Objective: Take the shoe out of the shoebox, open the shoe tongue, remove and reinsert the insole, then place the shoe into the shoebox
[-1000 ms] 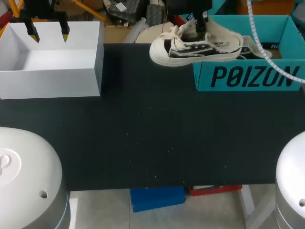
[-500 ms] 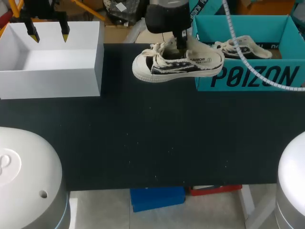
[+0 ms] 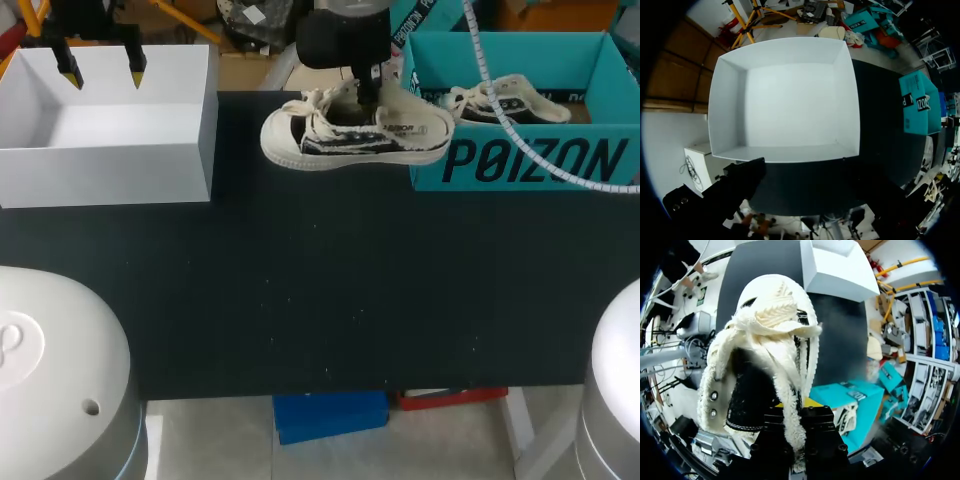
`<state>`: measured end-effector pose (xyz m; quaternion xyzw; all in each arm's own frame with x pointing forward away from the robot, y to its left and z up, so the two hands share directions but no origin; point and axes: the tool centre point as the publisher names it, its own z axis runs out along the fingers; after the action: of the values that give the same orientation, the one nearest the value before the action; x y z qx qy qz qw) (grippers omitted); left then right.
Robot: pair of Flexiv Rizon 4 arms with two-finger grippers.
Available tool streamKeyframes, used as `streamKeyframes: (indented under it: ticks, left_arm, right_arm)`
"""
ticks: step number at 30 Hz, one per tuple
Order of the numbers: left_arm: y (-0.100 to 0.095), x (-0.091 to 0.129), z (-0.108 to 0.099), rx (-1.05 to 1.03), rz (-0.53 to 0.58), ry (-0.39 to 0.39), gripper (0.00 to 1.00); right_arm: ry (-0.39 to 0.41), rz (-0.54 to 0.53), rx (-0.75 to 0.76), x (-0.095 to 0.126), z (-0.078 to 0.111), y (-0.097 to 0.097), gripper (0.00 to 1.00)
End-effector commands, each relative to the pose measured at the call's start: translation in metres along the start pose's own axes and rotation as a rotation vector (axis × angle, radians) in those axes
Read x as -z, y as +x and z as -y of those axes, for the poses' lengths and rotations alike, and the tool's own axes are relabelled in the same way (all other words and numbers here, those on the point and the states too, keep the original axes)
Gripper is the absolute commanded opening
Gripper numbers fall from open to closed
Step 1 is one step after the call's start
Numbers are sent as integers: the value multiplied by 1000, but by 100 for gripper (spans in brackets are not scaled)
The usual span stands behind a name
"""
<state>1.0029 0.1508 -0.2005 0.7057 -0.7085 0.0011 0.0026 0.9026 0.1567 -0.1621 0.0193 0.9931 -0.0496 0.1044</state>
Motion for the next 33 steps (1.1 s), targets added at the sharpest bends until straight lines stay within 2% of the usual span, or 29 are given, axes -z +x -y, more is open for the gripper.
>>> streamKeyframes:
  ticks: [1, 10, 13, 15, 18, 24, 33]
  left_arm:
    - [1, 0, -1, 2, 3, -1, 100]
    - [1, 0, -1, 2, 3, -1, 100]
    - [1, 0, -1, 2, 3, -1, 100]
    - [1, 0, -1, 2, 3, -1, 100]
    - [1, 0, -1, 2, 3, -1, 100]
    - [1, 0, -1, 2, 3, -1, 100]
    - [1, 0, -1, 2, 3, -1, 100]
  right_arm:
    - [-35, -16, 9, -19, -29, 4, 0]
    - [-131, -99, 17, -51, -82, 32, 0]
    - [-146, -134, 35, -62, -97, 46, 0]
    - [-126, -160, 85, -70, -105, 54, 0]
    - [-105, -187, 106, -81, -110, 64, 0]
    - [-48, -226, 61, -103, -109, 81, 0]
    - [41, -196, -32, -130, -105, 94, 0]
